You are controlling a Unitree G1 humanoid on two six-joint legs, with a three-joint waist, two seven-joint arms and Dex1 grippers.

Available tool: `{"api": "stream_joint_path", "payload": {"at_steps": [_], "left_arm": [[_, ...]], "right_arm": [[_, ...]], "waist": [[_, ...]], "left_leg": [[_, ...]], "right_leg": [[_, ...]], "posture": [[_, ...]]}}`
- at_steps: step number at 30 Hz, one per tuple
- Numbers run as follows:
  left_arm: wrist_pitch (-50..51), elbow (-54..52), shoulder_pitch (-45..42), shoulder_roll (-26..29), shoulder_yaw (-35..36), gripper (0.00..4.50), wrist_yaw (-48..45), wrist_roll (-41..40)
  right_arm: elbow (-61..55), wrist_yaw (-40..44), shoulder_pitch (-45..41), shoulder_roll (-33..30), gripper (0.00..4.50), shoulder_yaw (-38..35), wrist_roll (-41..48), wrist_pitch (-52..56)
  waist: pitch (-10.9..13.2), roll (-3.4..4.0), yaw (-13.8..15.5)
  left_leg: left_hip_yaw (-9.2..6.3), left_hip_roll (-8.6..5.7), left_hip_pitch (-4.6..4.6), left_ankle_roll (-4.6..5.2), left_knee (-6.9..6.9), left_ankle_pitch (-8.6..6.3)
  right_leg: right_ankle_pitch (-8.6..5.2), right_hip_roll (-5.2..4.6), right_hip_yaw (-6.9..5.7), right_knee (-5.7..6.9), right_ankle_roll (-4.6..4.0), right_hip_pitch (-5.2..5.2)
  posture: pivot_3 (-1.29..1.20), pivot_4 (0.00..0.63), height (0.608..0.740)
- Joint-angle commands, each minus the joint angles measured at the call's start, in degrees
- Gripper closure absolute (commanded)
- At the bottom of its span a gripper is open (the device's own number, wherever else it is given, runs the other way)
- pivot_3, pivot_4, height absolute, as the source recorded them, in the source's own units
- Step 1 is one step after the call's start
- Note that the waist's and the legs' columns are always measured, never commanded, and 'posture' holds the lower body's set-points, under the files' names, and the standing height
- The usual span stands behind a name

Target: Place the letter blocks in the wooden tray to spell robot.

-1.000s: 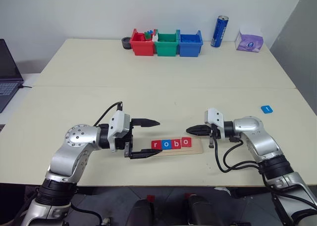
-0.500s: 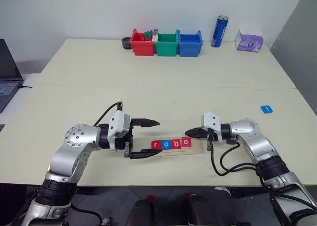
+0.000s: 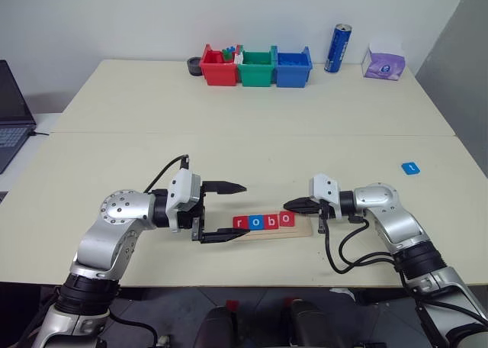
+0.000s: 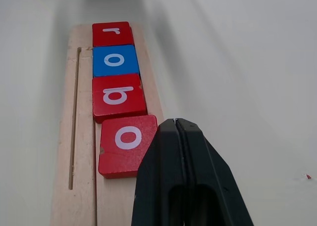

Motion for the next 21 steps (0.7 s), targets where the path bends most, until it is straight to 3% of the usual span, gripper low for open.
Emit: {"api": "stream_joint_path", "payload": {"at_steps": [1,21], "left_arm": [[-0.7,-0.8,-0.5,0.3,0.1,0.0,0.0,-0.1],[-0.9,-0.3,-0.9,0.1,0.0,0.0,0.1,0.3]], "right_arm": [[-1.4,-0.9,-1.0,0.4,4.46,-1.3,0.9,-1.0],[-3.6,1.9,1.6,-1.0,4.46,1.3,-0.2,-3.4]], "waist": [[0.0,0.0,0.0],[0.0,0.0,0.0]], "left_leg": [[0.0,0.0,0.0,0.0,0.0,0.0],[0.0,0.0,0.0,0.0,0.0,0.0]], "right_leg": [[0.0,0.0,0.0,0.0,0.0,0.0],[0.0,0.0,0.0,-0.01,0.0,0.0]], "posture": [[0.0,0.15,0.74],[0.0,0.15,0.74]]}}
